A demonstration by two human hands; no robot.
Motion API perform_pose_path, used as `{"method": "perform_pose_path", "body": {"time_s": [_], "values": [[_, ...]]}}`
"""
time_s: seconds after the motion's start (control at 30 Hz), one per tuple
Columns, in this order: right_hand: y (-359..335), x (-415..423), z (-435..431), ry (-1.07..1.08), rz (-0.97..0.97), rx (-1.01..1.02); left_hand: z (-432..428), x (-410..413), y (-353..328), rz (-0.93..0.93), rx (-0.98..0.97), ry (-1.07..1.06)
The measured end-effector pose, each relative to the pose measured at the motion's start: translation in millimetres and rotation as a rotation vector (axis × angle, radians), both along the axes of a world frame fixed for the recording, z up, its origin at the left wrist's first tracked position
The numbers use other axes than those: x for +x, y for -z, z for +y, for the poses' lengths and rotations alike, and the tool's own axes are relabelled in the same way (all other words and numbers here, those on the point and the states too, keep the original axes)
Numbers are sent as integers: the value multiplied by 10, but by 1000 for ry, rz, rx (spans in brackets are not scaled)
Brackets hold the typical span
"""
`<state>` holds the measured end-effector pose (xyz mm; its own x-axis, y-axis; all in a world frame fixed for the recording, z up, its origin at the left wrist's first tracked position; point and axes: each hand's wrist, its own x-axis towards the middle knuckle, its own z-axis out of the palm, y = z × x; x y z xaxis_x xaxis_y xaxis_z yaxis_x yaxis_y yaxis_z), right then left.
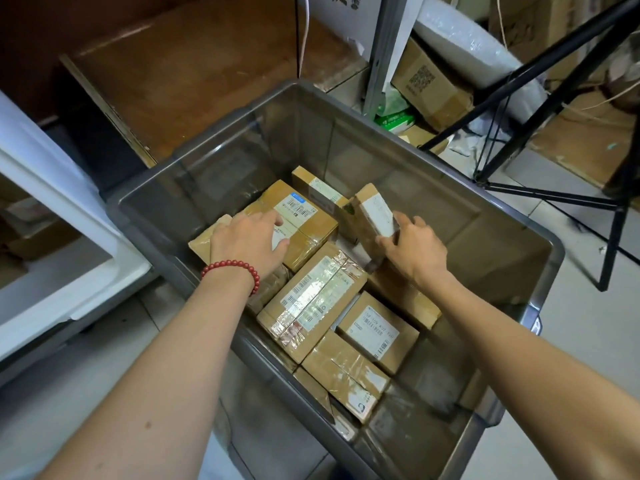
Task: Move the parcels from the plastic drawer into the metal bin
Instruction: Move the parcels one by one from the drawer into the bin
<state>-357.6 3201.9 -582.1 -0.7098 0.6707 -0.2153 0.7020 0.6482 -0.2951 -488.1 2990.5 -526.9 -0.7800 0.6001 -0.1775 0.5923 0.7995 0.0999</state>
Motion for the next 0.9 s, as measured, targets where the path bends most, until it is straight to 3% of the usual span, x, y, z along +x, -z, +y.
{"method": "perform_pose_path", "body": {"time_s": [0.17, 0.6, 0.73, 0.9], "values": [[56, -85, -87, -80, -20, 8, 5, -9, 7, 1, 33, -7], [191, -29, -51, -38, 29, 53, -225, -124, -4, 5, 50, -30], [139, 0, -42, -161, -73, 211, -216, -116, -11, -1, 65, -35], [134, -79, -88, -157, -139, 226, -222, -104, -64, 39, 45, -5]]}}
